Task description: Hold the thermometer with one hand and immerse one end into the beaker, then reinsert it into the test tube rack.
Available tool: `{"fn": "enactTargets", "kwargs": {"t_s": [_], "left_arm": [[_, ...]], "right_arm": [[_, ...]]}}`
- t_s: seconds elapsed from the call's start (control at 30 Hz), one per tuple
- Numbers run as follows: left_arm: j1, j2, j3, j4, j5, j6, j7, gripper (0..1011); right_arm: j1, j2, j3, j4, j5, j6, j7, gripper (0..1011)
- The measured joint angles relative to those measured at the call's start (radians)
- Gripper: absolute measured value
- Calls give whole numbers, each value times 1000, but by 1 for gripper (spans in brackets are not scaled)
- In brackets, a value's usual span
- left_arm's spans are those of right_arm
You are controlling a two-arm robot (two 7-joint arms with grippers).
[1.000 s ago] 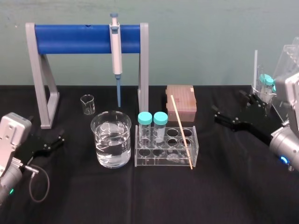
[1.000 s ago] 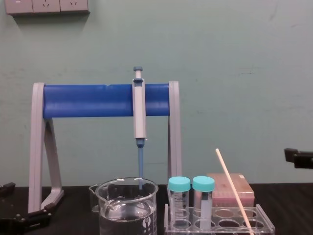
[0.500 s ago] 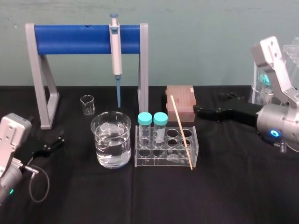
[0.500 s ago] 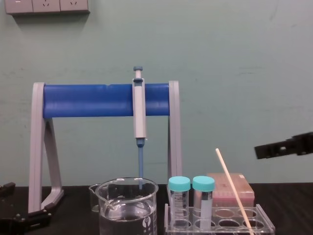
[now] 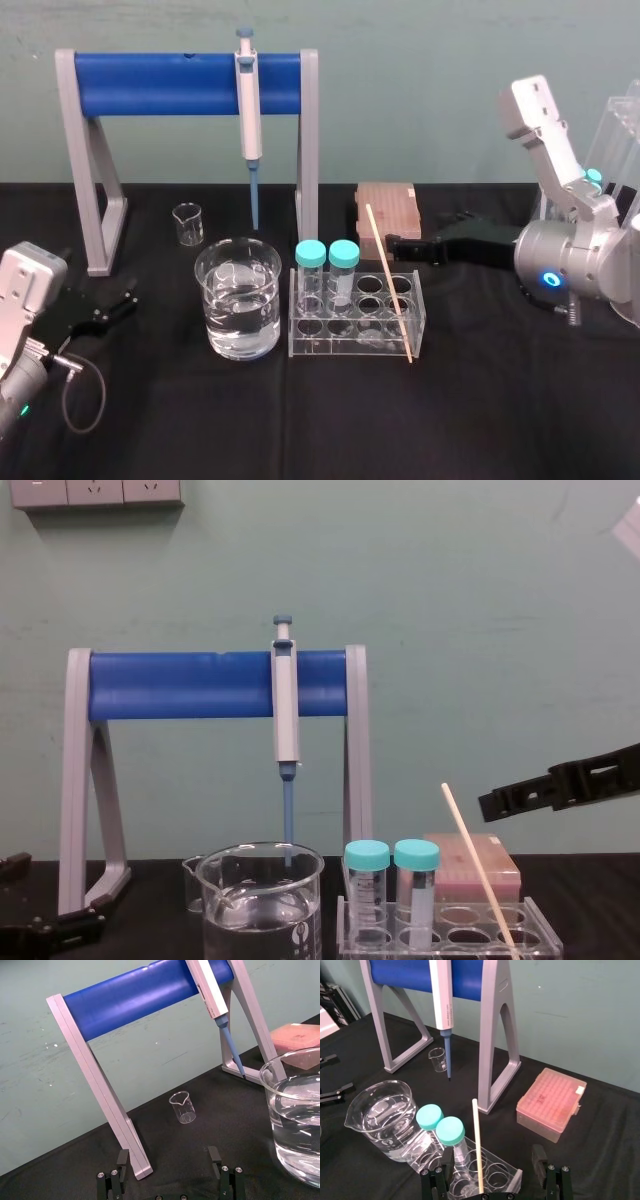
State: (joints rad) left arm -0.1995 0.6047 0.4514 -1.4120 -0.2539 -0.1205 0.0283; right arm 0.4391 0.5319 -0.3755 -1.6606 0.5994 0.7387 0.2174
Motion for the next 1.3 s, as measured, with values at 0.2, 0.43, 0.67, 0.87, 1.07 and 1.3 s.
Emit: {"fn": "enactTargets", "kwargs": {"t_s": [0.2, 0.43, 0.67, 0.87, 1.07, 1.3], "left_arm": [[0, 0, 0, 0, 0, 0, 0, 1004], [0, 0, 0, 0, 0, 0, 0, 1004], [0, 0, 0, 0, 0, 0, 0, 1004], [0, 0, 0, 0, 0, 0, 0, 1004], [0, 0, 0, 0, 0, 0, 0, 1004], [0, 0, 0, 0, 0, 0, 0, 1004]], "right_arm": [[4, -24, -15, 9, -11, 2, -12, 1003], [18, -57, -35, 45, -58, -10, -32, 1003], [22, -94, -38, 75, -81, -28, -40, 1003], [23, -118, -37, 97, -102, -53, -49, 1003], [18, -139, -28, 104, -123, -73, -60, 1003], [15, -151, -21, 112, -141, -81, -55, 1003]]}}
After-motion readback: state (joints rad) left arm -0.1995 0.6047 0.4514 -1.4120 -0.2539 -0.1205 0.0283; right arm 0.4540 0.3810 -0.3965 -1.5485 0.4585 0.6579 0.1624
